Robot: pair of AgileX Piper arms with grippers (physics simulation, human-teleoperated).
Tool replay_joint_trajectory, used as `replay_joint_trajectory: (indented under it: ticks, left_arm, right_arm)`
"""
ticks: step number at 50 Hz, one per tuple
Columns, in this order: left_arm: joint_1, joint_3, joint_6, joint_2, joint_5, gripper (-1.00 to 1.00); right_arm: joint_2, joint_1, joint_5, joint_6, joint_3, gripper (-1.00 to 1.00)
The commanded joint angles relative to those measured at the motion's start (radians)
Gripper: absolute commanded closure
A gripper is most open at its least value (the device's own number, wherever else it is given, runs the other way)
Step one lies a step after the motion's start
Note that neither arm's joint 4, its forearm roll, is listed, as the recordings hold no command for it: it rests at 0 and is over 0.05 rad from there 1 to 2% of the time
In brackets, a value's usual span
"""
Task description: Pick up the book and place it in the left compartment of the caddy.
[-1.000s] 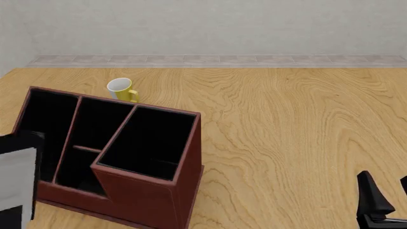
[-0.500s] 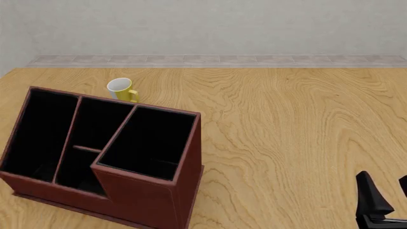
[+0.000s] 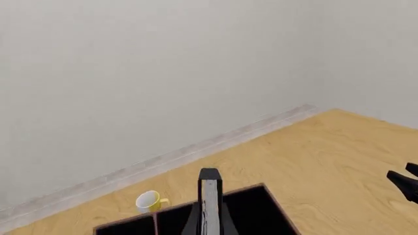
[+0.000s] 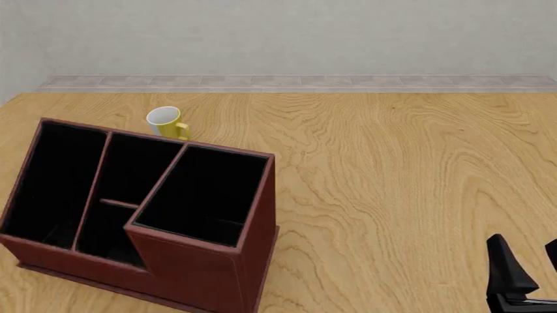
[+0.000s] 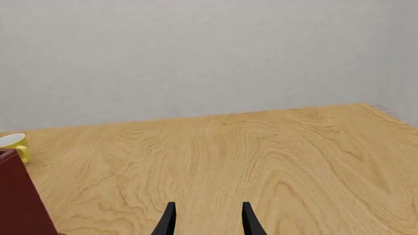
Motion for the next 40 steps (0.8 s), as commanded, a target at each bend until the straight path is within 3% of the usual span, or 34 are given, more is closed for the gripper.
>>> replay_joint_trajectory:
  ticks: [1, 17, 21, 25, 31, 32, 39, 40]
  left_arm:
    - [0.135, 0.053, 0.029, 0.081, -0.01, 1.0]
    - [0.25, 0.055, 0.062, 0.189, -0.017, 1.0]
    - [0.274, 0.031, 0.041, 0.219, 0.0, 1.0]
    - [0.322, 0.003, 0.067, 0.247, 0.004, 1.0]
    - [0.321, -0.036, 0.123, 0.275, 0.028, 1.0]
    - [0.32, -0.051, 0.066, 0.3, 0.052, 1.0]
    - [0.348, -0.064, 0.104, 0.337, 0.055, 1.0]
    - [0.384, -0.071, 0.075, 0.378, 0.071, 1.0]
  right_arm:
    - [0.0, -0.001, -0.001, 0.0, 0.0, -1.0]
    - [0.0, -0.007, 0.005, 0.009, -0.008, -1.0]
    - [0.0, -0.008, 0.003, 0.01, -0.006, -1.0]
    - [0.0, -0.009, -0.002, 0.011, -0.002, -1.0]
    - [0.0, -0.01, -0.002, 0.01, -0.002, -1.0]
    - [0.0, -0.01, -0.002, 0.009, -0.002, -1.0]
    - [0.0, -0.011, -0.003, 0.008, -0.002, -1.0]
    - [0.0, -0.01, -0.002, 0.007, -0.003, -1.0]
